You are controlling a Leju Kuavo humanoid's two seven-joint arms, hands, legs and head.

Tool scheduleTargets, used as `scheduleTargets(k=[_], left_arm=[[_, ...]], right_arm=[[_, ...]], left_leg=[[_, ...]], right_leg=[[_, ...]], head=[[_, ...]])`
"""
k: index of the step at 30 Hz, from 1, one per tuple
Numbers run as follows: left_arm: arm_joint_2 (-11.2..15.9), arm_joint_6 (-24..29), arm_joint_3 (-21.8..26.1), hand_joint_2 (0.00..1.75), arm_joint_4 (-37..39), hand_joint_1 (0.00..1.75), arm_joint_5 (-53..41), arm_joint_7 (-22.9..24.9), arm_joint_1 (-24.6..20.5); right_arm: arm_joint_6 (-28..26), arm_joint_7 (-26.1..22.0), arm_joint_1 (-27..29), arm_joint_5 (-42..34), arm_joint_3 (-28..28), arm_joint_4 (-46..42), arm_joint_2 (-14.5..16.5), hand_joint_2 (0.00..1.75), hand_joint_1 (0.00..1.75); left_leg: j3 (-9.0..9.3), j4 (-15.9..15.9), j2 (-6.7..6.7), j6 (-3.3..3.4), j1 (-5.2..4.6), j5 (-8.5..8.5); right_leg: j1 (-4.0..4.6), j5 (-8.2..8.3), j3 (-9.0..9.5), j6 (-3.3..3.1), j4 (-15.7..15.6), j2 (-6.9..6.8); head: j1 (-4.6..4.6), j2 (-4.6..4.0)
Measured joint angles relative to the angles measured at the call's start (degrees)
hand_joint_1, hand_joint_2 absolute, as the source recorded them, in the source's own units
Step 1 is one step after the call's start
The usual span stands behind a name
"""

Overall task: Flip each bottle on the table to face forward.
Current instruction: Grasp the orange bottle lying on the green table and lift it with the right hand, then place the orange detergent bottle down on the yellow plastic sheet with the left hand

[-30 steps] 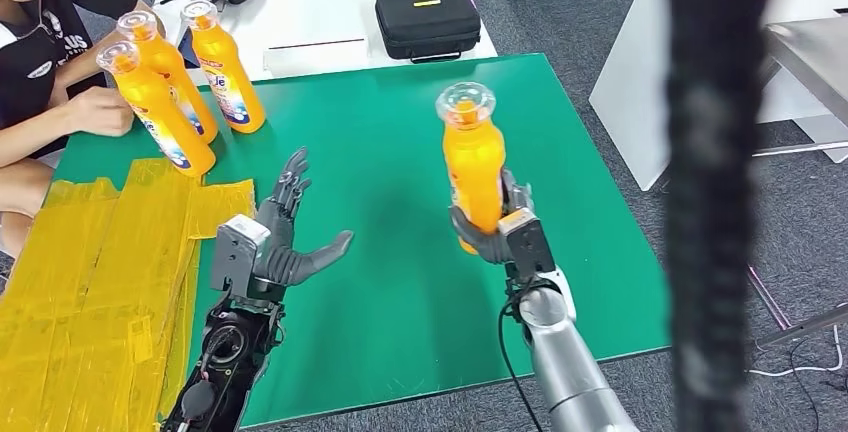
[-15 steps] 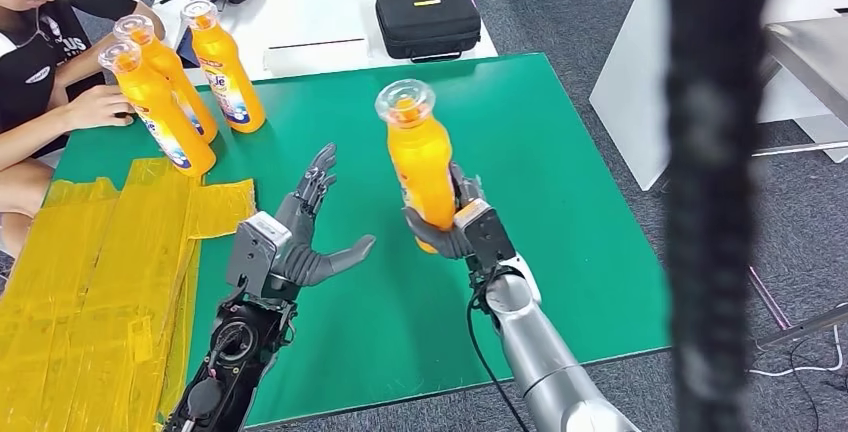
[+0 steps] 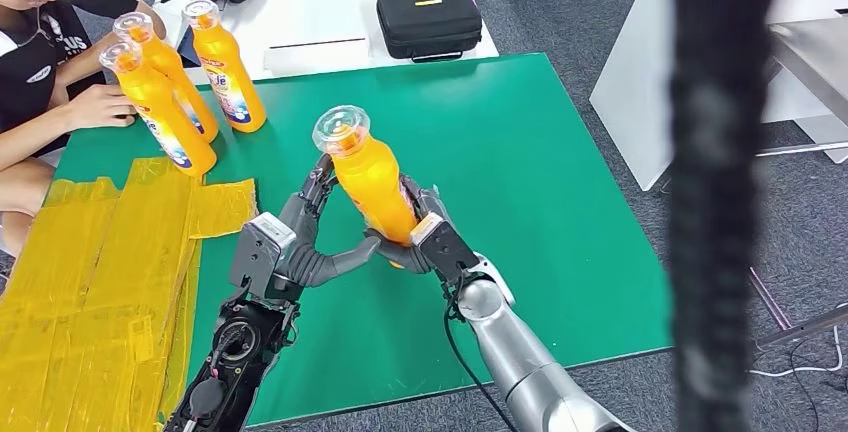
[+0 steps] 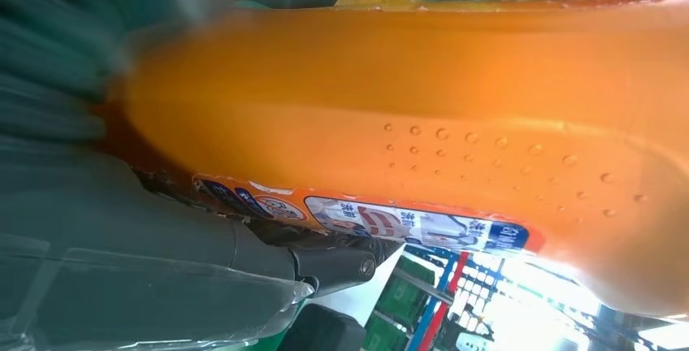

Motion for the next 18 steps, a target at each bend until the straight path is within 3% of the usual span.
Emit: scheduleTargets(k=[18], left_arm=[[-0.3,-0.6,0.1,1.75,1.7,0.0,3.1,-0.3,-0.9]], right_arm=[[-1.5,-4.1,-1.5,2.8,5.3,3.9,0.5,1.75,1.75]], left_leg=[[0.0,0.0,0.01,-0.01,0.01,0.01]], right_leg=[[0.01,0.0,-0.03,0.0,0.0,0.0]], head=[[-0.01,0.0]])
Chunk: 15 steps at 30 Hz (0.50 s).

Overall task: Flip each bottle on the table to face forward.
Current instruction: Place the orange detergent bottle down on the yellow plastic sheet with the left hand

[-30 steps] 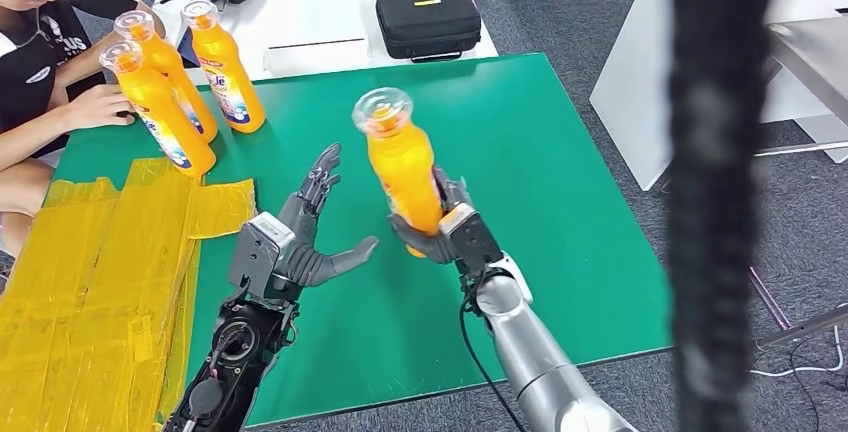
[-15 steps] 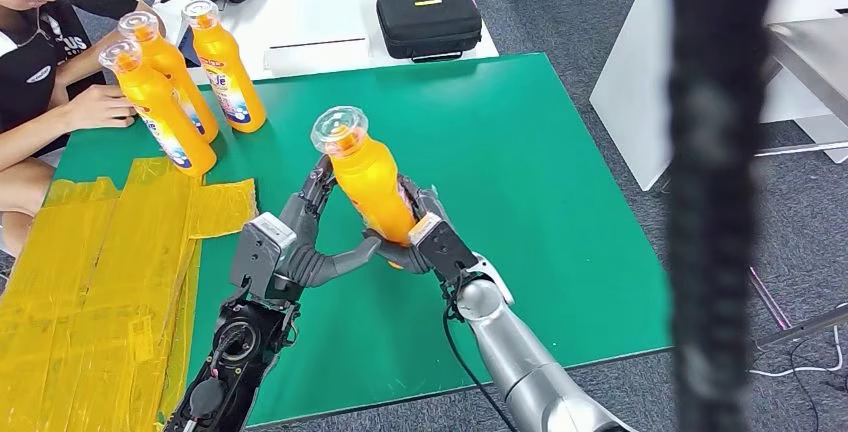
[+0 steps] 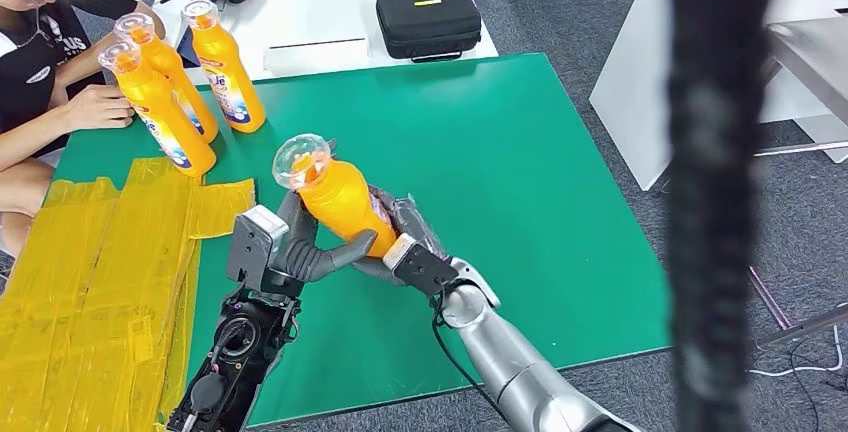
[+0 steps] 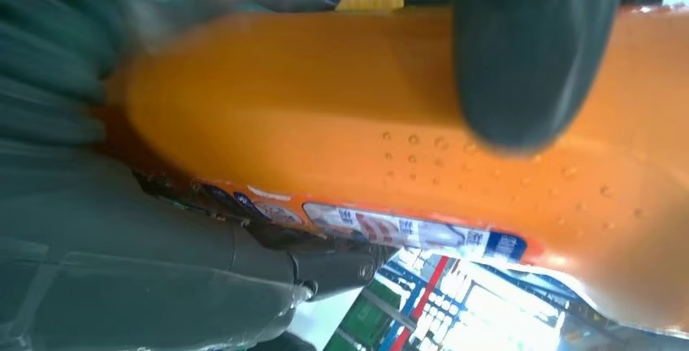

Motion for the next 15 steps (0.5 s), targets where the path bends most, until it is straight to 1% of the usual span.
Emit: scheduleTargets(k=[4,10,12,14,15], left_arm=[[0.0,-1.0,0.2,1.75,0.9,0.0,2.0,0.1,-0.2],[0.0,-8.8,1.0,1.75,3.1,0.02,12.0,1.8,-1.2],[0.0,-10.7,1.5,1.75,4.3,0.88,15.5,2.2,-1.6],[-0.1,-11.5,1.9,1.75,5.4,1.74,17.8,2.2,-1.9],[-0.1,-11.5,2.1,1.75,5.8,1.75,18.4,2.2,-2.0]], right_arm=[[0.1,-0.3,-0.1,-0.3,1.2,0.5,0.0,1.75,1.75],[0.0,-1.0,-0.2,-1.2,3.0,0.9,0.1,1.75,1.75],[-0.3,-1.1,-0.4,-1.5,3.6,1.2,0.1,1.75,1.75],[-0.6,-1.1,-0.5,-1.8,4.0,1.5,0.1,1.75,1.75],[-0.8,-1.1,-0.6,-1.9,4.1,1.7,0.1,1.75,1.75]], left_leg=[[-0.01,0.0,0.0,0.0,0.0,0.0],[-0.02,0.0,0.0,0.0,0.0,0.0],[-0.01,0.0,0.0,0.0,0.0,0.0],[-0.01,0.0,0.0,-0.01,0.0,0.01],[-0.01,0.0,0.0,-0.01,0.0,0.01]], right_leg=[[0.0,0.0,0.0,0.0,0.0,0.0],[0.0,0.0,-0.01,0.0,0.0,0.0],[0.0,0.0,-0.01,0.0,0.0,0.0],[0.0,0.0,-0.01,0.0,0.0,0.0],[0.0,0.0,-0.01,0.0,0.0,0.0]], head=[[0.0,0.0],[0.0,0.0],[0.0,0.0],[0.01,0.0],[0.01,0.0]])
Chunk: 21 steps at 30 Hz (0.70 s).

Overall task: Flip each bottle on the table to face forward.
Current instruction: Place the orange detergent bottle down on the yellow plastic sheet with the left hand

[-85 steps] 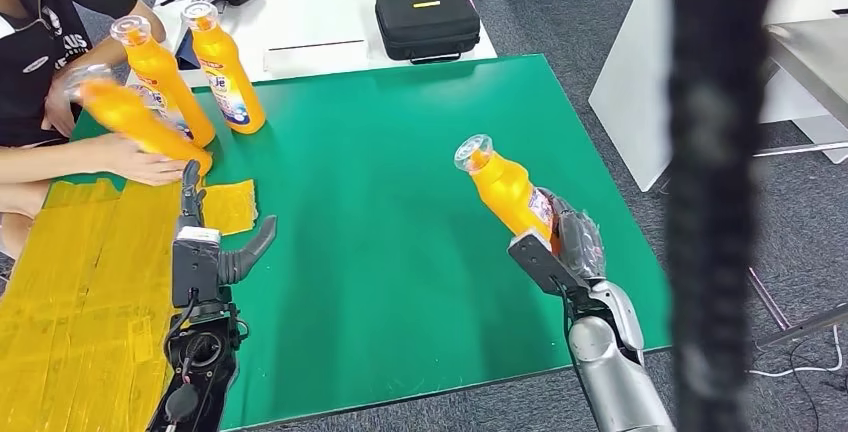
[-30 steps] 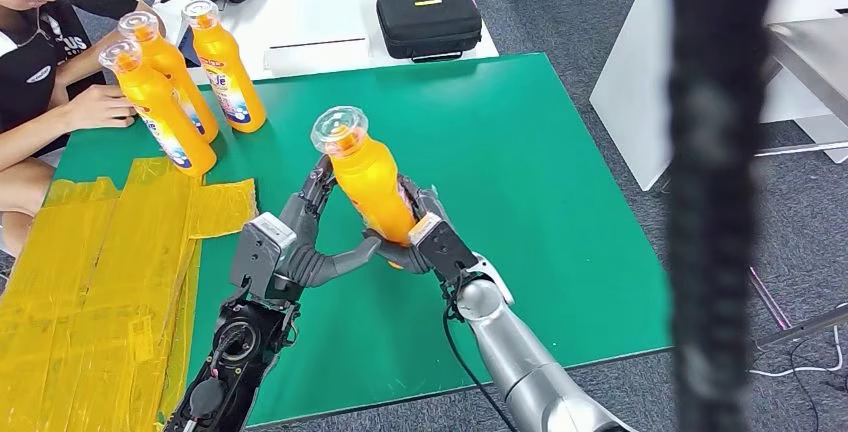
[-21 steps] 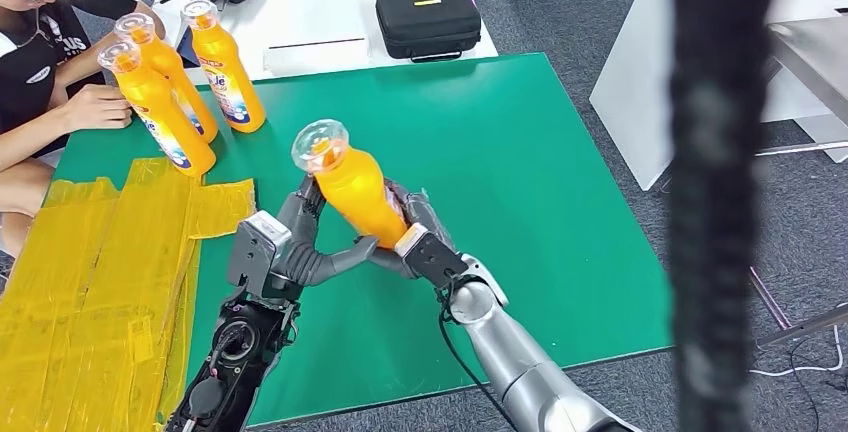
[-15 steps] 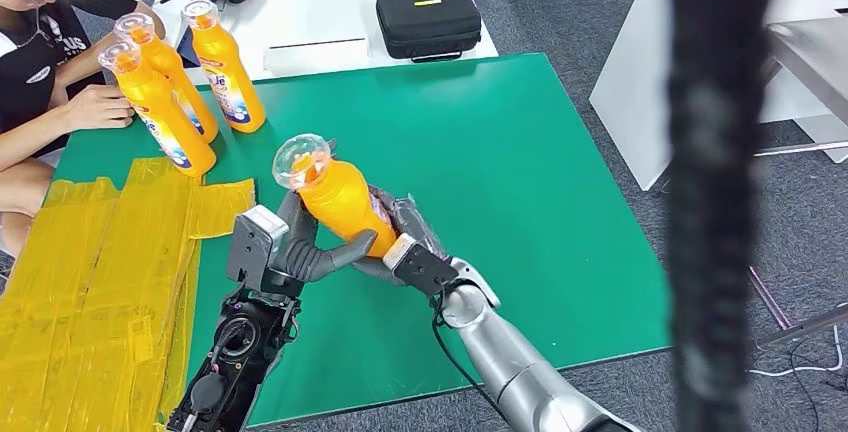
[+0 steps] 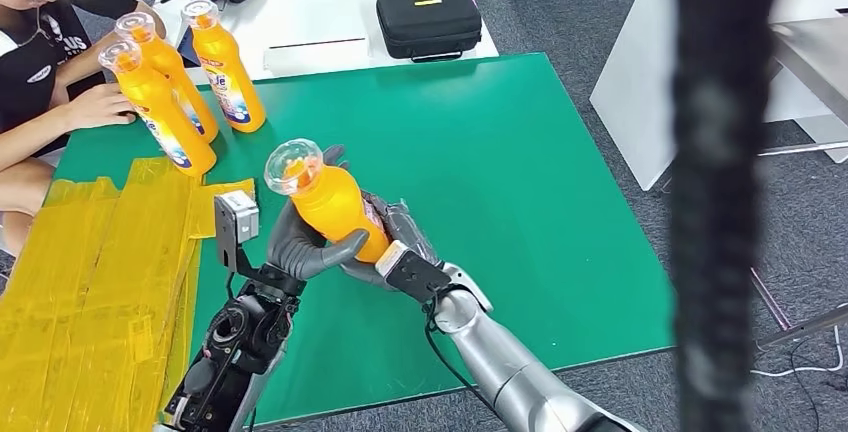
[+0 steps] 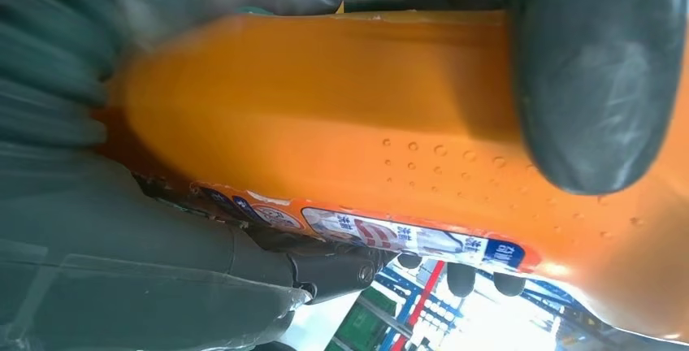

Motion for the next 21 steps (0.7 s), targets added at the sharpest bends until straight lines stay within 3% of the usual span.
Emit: scheduleTargets(k=[17,18,21], left_arm=[[-0.3,2.6,0.6,1.75,1.0,1.75,0.2,-3.7,0.1],[-0.3,2.7,0.6,1.75,0.9,1.75,0.1,-3.9,0.2],[-0.3,3.0,0.6,1.75,0.9,1.75,0.1,-4.2,0.3]], right_arm=[[-0.2,1.4,-0.6,-0.8,1.4,0.9,0.0,1.75,1.75],[-0.3,1.5,-0.6,-0.8,1.5,0.9,0.0,1.75,1.64],[-0.6,1.8,-0.7,-0.8,1.6,0.9,0.0,1.75,0.34]], left_leg=[[-0.01,0.0,0.0,0.0,0.0,0.0],[-0.01,0.0,0.0,0.0,0.0,0.0],[0.0,0.0,0.0,0.0,0.0,0.0]], right_leg=[[0.0,0.0,0.0,0.0,0.0,0.0],[0.0,0.0,0.0,0.0,0.0,0.0],[0.0,0.0,0.0,0.0,0.0,0.0]], head=[[-0.01,0.0],[-0.01,0.0],[0.0,0.0]])
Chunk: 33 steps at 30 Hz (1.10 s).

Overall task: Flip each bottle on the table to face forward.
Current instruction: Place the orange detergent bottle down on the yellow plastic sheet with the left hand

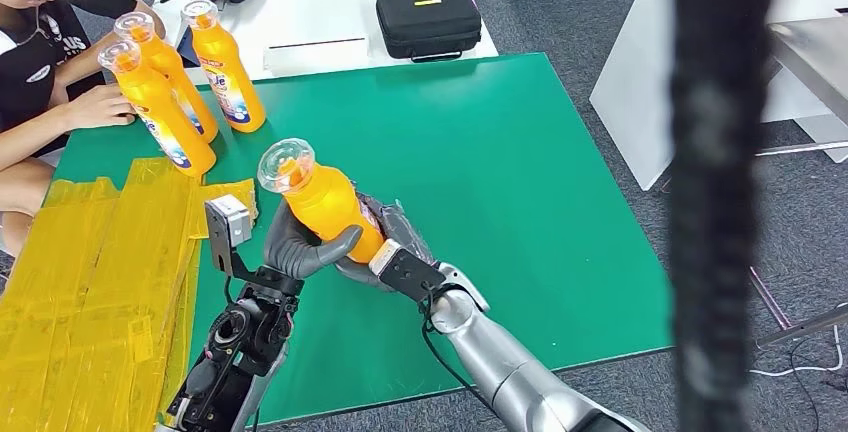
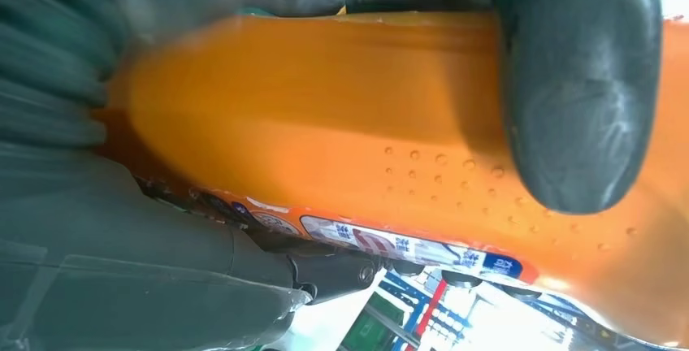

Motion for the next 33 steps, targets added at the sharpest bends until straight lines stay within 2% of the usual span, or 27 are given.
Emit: scheduleTargets(k=[1,8,13,16,19,23,26,30,32,33], left_arm=[[0.0,0.1,0.0,1.75,0.0,1.75,0.0,-0.2,0.1],[0.3,2.3,0.2,1.75,-1.6,1.75,-2.2,-3.6,1.3],[0.5,4.0,0.7,1.75,-2.9,1.75,-3.7,-4.3,1.7],[0.7,11.1,1.5,1.75,-3.7,1.75,-10.2,-4.7,2.1],[1.1,22.4,2.2,1.75,-4.3,1.75,-22.6,-4.6,3.0],[1.8,31.9,2.8,1.75,-4.4,1.75,-34.0,-3.5,4.2],[1.9,38.9,3.4,1.75,-4.2,1.75,-45.6,0.1,4.7],[2.2,45.6,6.8,1.75,-3.0,1.75,-74.8,10.4,4.8],[2.5,46.1,8.8,1.75,-1.6,1.75,-88.0,17.0,4.2],[3.1,45.6,9.1,1.75,-0.4,1.75,-92.7,21.8,3.4]], right_arm=[[-0.2,0.3,0.0,0.0,0.0,0.0,0.0,1.75,0.01],[-1.9,5.4,0.5,-1.9,0.2,-2.9,-0.2,1.75,0.0],[-1.8,6.9,1.1,-3.2,0.2,-5.3,-1.0,1.75,0.0],[-1.4,9.9,2.0,-4.3,-0.2,-7.6,-1.9,1.75,0.0],[-0.8,13.6,4.1,-4.6,-1.1,-12.0,-3.8,1.75,0.0],[0.1,15.4,7.2,-5.8,-2.8,-17.7,-6.1,0.0,0.0],[-0.3,15.7,10.4,-7.7,-4.5,-22.7,-7.5,0.0,0.0],[-1.9,16.6,16.1,-9.6,-7.8,-31.5,-9.2,1.75,0.0],[-2.4,17.2,18.3,-10.0,-9.3,-35.5,-9.8,1.75,0.0],[-2.6,17.4,19.3,-10.2,-10.0,-37.3,-10.0,1.75,0.0]], left_leg=[[0.0,0.0,0.0,0.0,0.0,0.0],[-0.01,0.0,0.0,0.0,0.0,0.0],[-0.01,0.0,0.0,0.0,0.0,0.0],[-0.01,0.0,0.0,0.0,0.0,0.0],[-0.02,0.0,-0.01,0.0,0.0,0.0],[-0.04,0.0,-0.01,0.0,0.0,-0.01],[-0.06,0.0,-0.03,0.01,0.0,-0.03],[-0.09,0.0,-0.03,0.0,-0.01,-0.04],[-0.09,0.0,-0.02,0.0,-0.01,-0.04],[-0.08,0.0,-0.02,0.0,-0.01,-0.03]], right_leg=[[0.0,0.0,0.0,0.0,0.0,0.0],[0.0,0.0,-0.03,0.0,0.0,0.0],[0.0,0.0,-0.03,0.0,0.0,0.0],[0.0,0.0,-0.03,0.0,0.0,0.0],[0.0,0.0,-0.03,0.0,0.0,-0.01],[0.0,-0.01,-0.06,0.0,0.0,-0.01],[0.0,-0.02,-0.08,0.0,0.0,-0.02],[-0.01,-0.02,-0.09,0.01,0.0,-0.02],[-0.01,-0.02,-0.1,0.01,0.0,-0.02],[0.0,-0.02,-0.1,0.01,0.0,-0.02]], head=[[-0.01,0.0],[-0.01,0.0],[0.0,0.0],[-0.01,0.0],[0.0,0.0],[-0.01,0.0],[0.0,0.0],[-0.01,0.0],[0.0,0.0],[0.02,0.0]])
